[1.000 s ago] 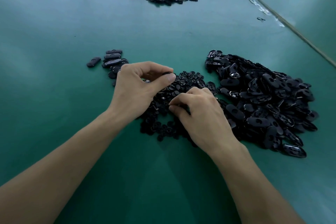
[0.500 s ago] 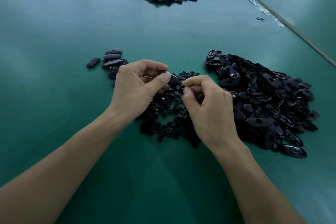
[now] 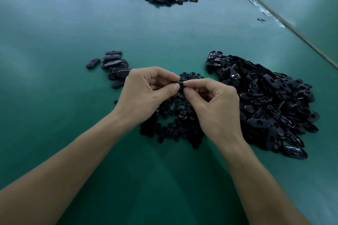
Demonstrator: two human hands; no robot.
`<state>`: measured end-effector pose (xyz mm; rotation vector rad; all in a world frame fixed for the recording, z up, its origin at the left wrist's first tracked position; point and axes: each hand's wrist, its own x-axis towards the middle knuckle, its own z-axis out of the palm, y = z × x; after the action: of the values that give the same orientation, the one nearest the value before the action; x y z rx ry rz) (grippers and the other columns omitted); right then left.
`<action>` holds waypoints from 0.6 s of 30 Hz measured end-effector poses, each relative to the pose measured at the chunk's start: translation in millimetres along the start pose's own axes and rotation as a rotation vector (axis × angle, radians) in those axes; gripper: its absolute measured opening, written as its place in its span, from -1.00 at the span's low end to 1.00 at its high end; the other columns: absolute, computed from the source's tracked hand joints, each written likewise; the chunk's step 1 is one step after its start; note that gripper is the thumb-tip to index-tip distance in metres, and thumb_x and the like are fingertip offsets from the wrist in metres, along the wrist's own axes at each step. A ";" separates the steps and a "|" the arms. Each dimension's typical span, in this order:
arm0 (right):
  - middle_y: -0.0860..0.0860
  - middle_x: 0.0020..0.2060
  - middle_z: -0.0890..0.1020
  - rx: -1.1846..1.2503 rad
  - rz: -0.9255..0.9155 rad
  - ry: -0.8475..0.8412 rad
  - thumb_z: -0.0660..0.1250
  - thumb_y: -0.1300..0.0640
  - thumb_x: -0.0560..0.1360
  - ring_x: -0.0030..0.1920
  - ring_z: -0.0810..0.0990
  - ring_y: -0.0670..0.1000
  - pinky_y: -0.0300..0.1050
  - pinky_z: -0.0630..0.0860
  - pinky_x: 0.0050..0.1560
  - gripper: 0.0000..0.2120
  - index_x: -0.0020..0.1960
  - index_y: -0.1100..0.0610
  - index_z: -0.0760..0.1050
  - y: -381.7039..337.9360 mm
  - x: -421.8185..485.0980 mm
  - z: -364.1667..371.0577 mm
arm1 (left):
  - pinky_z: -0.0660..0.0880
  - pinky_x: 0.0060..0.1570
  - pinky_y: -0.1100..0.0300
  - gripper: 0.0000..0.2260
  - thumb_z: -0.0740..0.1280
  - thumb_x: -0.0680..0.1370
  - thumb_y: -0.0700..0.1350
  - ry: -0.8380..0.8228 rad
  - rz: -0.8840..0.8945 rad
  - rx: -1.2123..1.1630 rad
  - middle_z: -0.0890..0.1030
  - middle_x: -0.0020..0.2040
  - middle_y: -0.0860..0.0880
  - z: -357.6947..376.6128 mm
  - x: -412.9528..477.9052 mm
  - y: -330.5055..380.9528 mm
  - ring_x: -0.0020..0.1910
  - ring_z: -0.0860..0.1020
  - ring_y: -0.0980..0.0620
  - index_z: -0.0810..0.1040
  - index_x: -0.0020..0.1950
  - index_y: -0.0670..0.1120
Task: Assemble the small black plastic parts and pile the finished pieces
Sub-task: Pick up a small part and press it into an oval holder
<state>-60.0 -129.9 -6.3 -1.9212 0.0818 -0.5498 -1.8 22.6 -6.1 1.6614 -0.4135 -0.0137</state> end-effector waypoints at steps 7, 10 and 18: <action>-0.13 -0.28 0.71 0.011 0.063 0.009 0.52 0.22 0.46 -0.22 0.69 -0.15 -0.17 0.62 -0.07 -0.87 -0.15 0.00 0.65 3.5 0.4 0.9 | 0.59 -0.14 0.32 -0.78 0.51 0.43 -0.39 -0.057 -0.004 -0.019 0.72 -0.22 0.00 2.3 -2.2 1.7 -0.23 0.67 0.14 0.67 -0.12 -0.08; -0.12 -0.27 0.71 0.039 0.059 -0.004 0.52 0.23 0.46 -0.23 0.68 -0.15 -0.24 0.58 -0.12 -0.86 -0.15 0.00 0.66 3.3 -0.1 1.4 | 0.58 -0.13 0.32 -0.79 0.50 0.44 -0.39 -0.057 -0.004 -0.009 0.72 -0.23 0.01 2.0 -2.2 2.0 -0.23 0.67 0.15 0.67 -0.11 -0.08; -0.11 -0.28 0.71 0.036 0.085 -0.008 0.49 0.22 0.48 -0.25 0.67 -0.15 -0.25 0.57 -0.14 -0.89 -0.13 0.02 0.69 5.2 -1.2 2.4 | 0.62 -0.08 0.26 -0.79 0.50 0.45 -0.37 -0.055 0.001 0.029 0.72 -0.22 0.00 3.3 -3.6 1.1 -0.22 0.67 0.12 0.67 -0.10 -0.06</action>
<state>-59.0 -129.7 -12.1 -1.8759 0.1474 -0.4837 -6.3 20.3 -6.3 1.6922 -0.4579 -0.0533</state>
